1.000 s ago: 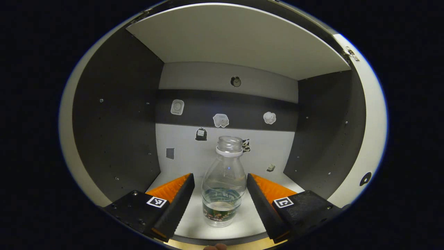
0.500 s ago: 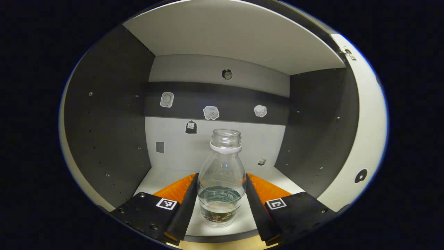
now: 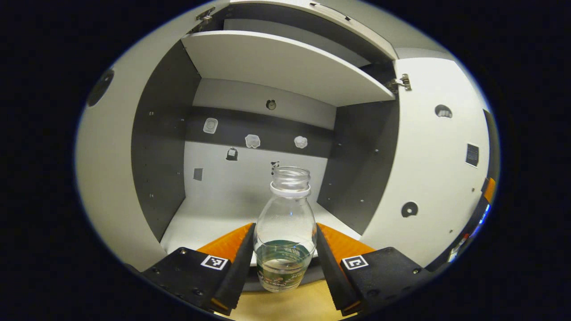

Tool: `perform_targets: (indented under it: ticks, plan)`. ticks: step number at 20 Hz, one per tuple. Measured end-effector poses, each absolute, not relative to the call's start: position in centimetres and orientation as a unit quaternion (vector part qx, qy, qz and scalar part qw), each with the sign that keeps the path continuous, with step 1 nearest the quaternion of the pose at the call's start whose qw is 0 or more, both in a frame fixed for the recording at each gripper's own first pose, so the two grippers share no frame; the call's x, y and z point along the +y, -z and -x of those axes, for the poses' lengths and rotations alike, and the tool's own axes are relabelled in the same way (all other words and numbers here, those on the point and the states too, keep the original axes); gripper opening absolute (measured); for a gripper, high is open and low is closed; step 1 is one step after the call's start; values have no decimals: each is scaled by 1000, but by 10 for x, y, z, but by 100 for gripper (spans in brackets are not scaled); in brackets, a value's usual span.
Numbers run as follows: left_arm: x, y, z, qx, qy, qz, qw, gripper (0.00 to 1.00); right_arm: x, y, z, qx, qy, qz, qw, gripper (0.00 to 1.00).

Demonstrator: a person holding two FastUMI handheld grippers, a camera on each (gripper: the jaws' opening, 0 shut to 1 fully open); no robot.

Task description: Grasp the bottle in the cabinet with the left hand and place it on the coaster, then close the right door with the right hand and the left door with the left hand.

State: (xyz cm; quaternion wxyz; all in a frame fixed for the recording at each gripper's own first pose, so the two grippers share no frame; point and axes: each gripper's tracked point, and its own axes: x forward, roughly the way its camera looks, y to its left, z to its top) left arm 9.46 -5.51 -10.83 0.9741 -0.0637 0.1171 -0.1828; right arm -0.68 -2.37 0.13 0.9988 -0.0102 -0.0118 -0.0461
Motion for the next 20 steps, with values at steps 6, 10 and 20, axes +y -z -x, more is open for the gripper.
perform_targets:
  ticks: [6,10,20]
  plan:
    - [-60,172,-37,146,226,62,961,78,-27,-10,6,-29,49,11,998,100]
    - [-60,237,-4,189,240,52,951,78,-33,-13,7,-36,56,19,998,100]
    - [-39,361,44,300,210,74,928,79,-43,-20,8,-48,73,23,996,100]
